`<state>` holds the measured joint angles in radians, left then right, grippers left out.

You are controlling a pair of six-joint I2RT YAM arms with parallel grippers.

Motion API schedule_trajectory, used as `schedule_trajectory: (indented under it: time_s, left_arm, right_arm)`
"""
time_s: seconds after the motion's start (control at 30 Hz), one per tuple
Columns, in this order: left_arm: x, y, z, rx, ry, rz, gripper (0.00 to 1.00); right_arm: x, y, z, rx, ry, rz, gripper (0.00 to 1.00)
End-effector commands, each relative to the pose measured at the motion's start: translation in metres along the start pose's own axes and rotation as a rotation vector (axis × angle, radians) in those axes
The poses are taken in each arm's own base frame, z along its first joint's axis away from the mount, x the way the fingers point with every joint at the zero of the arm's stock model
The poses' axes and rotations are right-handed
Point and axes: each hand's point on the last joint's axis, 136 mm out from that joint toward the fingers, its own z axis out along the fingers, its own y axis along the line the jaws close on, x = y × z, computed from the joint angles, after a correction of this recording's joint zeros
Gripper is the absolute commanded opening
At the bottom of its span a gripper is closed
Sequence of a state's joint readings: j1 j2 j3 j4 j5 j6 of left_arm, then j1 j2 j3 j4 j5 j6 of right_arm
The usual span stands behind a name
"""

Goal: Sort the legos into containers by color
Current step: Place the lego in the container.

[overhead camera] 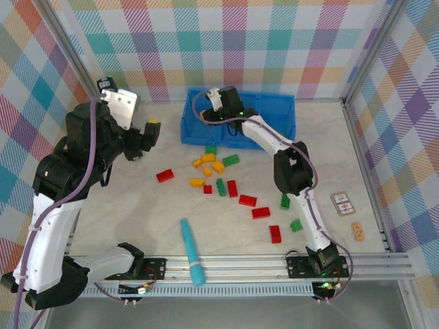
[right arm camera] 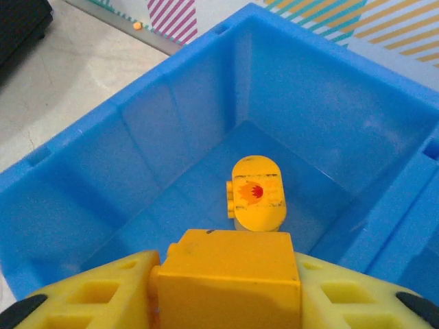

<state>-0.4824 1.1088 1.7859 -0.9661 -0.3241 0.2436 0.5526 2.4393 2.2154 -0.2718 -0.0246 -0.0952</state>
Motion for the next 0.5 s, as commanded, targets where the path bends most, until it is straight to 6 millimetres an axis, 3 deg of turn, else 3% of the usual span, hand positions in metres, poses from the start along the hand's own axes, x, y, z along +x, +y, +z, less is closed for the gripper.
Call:
schedule_trajectory:
  time_s: [0.0, 0.23, 0.3, 0.47]
  left_arm:
    - [-0.002, 0.001, -0.006, -0.004, -0.021, 0.014, 1.0]
    - [-0.002, 0.001, -0.009, 0.001, -0.029, 0.013, 1.0]
    - [-0.002, 0.001, -0.009, 0.005, -0.029, 0.013, 1.0]
    - [-0.004, -0.001, -0.009, 0.016, -0.032, 0.013, 1.0]
  right_arm:
    - [-0.01, -0.002, 0.0, -0.003, -0.018, -0.033, 0.49]
    - [-0.021, 0.001, -0.016, -0.013, -0.022, -0.032, 0.68]
    - [-0.028, 0.004, -0.026, -0.019, -0.031, -0.035, 0.75]
    - [-0.047, 0.007, -0.065, -0.008, -0.06, -0.049, 0.76]
